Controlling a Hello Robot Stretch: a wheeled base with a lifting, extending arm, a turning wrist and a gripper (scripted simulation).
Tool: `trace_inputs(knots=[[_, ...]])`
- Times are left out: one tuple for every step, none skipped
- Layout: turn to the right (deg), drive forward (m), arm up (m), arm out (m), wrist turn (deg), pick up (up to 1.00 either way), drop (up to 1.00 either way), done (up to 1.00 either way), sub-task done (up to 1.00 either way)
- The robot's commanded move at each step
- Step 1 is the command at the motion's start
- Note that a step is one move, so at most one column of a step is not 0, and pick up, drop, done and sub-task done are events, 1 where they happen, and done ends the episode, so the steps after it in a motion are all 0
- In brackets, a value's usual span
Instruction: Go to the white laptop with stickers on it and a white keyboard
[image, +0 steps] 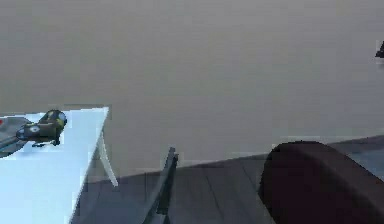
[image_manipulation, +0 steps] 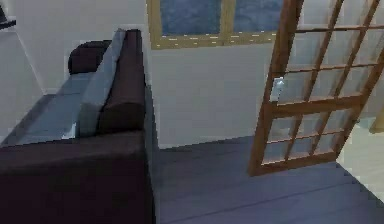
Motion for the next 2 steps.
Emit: trace_inputs(knots=[[45.0, 0.0, 0.0, 0.0, 0.0, 0.0, 0.0, 0.0, 0.0], [45.0, 0.0, 0.0, 0.0, 0.0, 0.0, 0.0, 0.0, 0.0]])
